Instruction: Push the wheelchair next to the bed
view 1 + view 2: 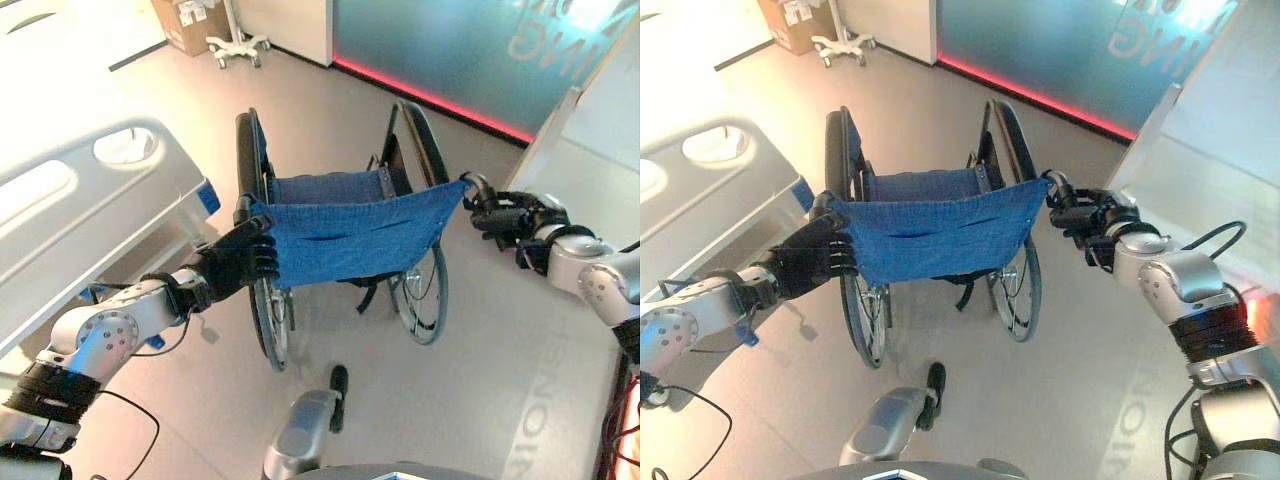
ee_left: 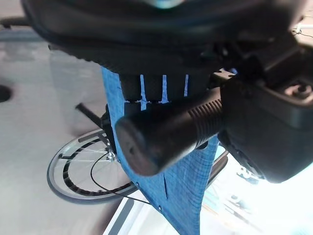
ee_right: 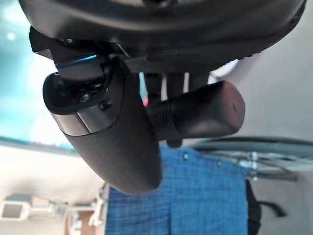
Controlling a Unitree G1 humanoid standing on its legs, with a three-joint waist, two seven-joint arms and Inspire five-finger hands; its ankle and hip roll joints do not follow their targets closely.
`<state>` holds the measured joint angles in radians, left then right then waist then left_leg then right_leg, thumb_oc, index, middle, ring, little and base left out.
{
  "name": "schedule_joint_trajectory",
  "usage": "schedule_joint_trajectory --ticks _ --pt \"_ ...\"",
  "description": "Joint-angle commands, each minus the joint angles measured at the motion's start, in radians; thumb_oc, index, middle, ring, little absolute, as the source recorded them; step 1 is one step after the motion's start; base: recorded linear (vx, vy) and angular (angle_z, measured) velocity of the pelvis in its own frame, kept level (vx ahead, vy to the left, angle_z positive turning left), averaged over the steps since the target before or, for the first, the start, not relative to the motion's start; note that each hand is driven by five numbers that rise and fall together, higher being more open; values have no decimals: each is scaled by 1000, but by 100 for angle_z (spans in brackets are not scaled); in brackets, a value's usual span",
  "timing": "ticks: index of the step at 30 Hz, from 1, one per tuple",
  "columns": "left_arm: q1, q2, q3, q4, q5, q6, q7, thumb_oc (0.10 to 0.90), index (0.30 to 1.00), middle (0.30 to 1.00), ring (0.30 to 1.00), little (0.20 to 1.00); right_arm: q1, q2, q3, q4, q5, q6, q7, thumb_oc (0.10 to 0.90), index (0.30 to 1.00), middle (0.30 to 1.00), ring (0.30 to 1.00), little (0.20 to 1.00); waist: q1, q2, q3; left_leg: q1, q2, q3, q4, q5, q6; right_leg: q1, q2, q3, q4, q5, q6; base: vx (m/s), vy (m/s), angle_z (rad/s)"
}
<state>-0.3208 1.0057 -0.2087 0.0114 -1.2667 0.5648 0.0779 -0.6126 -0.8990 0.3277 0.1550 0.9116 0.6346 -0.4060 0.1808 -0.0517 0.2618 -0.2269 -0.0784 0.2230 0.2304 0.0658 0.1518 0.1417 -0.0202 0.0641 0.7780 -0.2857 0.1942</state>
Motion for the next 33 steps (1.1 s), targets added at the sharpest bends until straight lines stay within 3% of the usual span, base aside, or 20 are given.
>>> schedule_joint_trajectory --ticks 1,3,4,5,6,8,9,11,14,17,18,20,22,25,27,28,29,30,31,33 --pt "-258 36 151 65 21 -177 -7 400 300 300 300 300 -106 51 41 -94 73 -112 112 400 300 300 300 300 -72 35 -149 30 -17 -59 -44 -10 -109 -79 109 -113 -195 305 -61 398 62 -4" --pt "-277 48 125 54 -2 -178 25 400 300 300 300 300 -115 43 47 -103 68 -109 113 400 300 300 300 300 -89 37 -142 25 -31 -79 -9 -10 -128 -83 90 -122 -408 200 -126 407 7 1" --pt "-277 46 123 53 -5 -187 29 400 300 300 300 300 -120 37 48 -103 69 -111 114 400 300 300 300 300 -91 35 -138 18 -34 -82 11 -9 -133 -86 78 -121 -472 187 -141 268 -39 7" --pt "-281 43 118 57 -10 -204 34 400 300 300 300 300 -129 29 48 -100 65 -119 122 400 300 300 300 300 -100 35 -126 3 -35 -89 50 -7 -142 -86 67 -120 -544 186 -156 187 -73 16" --pt "-298 26 108 65 -10 -243 41 400 300 300 300 300 -151 7 45 -87 57 -133 146 400 300 300 300 300 -122 30 -92 -24 -40 -102 117 -15 -155 -119 28 -95 -664 247 -161 236 -99 23" --pt "-319 17 97 67 -22 -258 54 400 300 300 300 300 -169 -11 45 -79 52 -137 160 400 300 300 300 300 -139 27 -73 -23 -45 -115 139 -46 -157 -148 -7 -77 -725 313 -139 191 -111 45" --pt "-347 13 82 69 -23 -270 64 400 300 300 300 300 -191 -26 47 -75 56 -144 162 400 300 300 300 300 -166 25 -49 22 -45 -136 124 -108 -154 -230 -69 -53 -757 404 -89 166 -145 67" --pt "-375 14 71 58 -32 -268 88 400 300 300 300 300 -204 -42 27 -87 63 -138 160 400 300 300 300 300 -207 25 -14 112 -24 -165 100 -190 -153 -345 -127 -35 -794 482 -35 403 -255 60" --pt "-395 15 67 50 -47 -248 100 400 300 300 300 300 -213 -58 -11 -107 77 -101 148 400 300 300 300 300 -233 9 -2 180 24 -197 125 -262 -145 -410 -134 -32 -728 479 -20 611 -347 69" --pt "-356 17 77 29 -61 -252 71 400 300 300 300 300 -226 -87 -12 -84 97 -93 156 400 300 300 300 300 -228 -9 -41 219 95 -231 202 -217 -174 -384 -105 -69 -664 442 -52 488 -271 47" --pt "-344 21 83 17 -65 -251 69 400 300 300 300 300 -225 -94 -11 -86 103 -90 153 400 300 300 300 300 -228 -11 -47 219 112 -234 232 -187 -181 -378 -94 -73 -653 432 -64 474 -304 27" --pt "-290 33 123 -25 -81 -244 75 400 300 300 300 300 -216 -116 2 -103 117 -78 151 400 300 300 300 300 -219 -27 -71 186 160 -238 417 -86 -198 -343 -60 -109 -635 395 -121 515 -397 24" --pt "-234 33 156 -54 -78 -246 67 400 300 300 300 300 -200 -126 23 -110 113 -97 155 400 300 300 300 300 -202 -33 -81 129 153 -258 619 -35 -203 -303 -25 -125 -631 370 -159 486 -338 24" --pt "-174 32 193 -91 -84 -237 61 400 300 300 300 300 -184 -132 21 -138 128 -95 123 400 300 300 300 300 -175 -47 -73 -4 85 -281 758 0 -185 -246 -2 -126 -623 345 -191 420 -207 -4" --pt "-148 22 211 -105 -79 -226 61 400 300 300 300 300 -187 -108 15 -156 107 -76 102 400 300 300 300 300 -138 -41 -55 -81 22 -278 676 -20 -163 -183 28 -107 -619 321 -189 480 -97 8" --pt "-132 27 222 -121 -82 -224 64 400 300 300 300 300 -190 -99 18 -165 99 -68 93 400 300 300 300 300 -123 -30 -51 -86 10 -260 543 -4 -164 -159 48 -101 -619 302 -184 517 -27 20" --pt "-121 30 229 -134 -87 -221 67 400 300 300 300 300 -196 -92 27 -172 97 -62 81 400 300 300 300 300 -111 -12 -51 -94 24 -221 384 38 -177 -131 76 -105 -623 281 -186 440 -7 11" --pt "-114 29 232 -138 -88 -221 66 400 300 300 300 300 -199 -89 33 -172 97 -61 77 400 300 300 300 300 -104 -9 -49 -87 27 -204 323 54 -181 -115 82 -103 -627 272 -188 532 22 -1" --pt "-95 24 236 -144 -77 -223 55 400 300 300 300 300 -208 -80 49 -161 99 -68 69 400 300 300 300 300 -85 11 -47 -87 36 -165 159 116 -203 -74 110 -104 -641 251 -195 484 31 -2" --pt "-66 16 239 -145 -54 -235 33 400 300 300 300 300 -208 -67 63 -138 82 -86 85 400 300 300 300 300 -64 41 -51 -104 35 -132 -23 195 -231 -27 153 -94 -654 226 -205 731 64 -20"
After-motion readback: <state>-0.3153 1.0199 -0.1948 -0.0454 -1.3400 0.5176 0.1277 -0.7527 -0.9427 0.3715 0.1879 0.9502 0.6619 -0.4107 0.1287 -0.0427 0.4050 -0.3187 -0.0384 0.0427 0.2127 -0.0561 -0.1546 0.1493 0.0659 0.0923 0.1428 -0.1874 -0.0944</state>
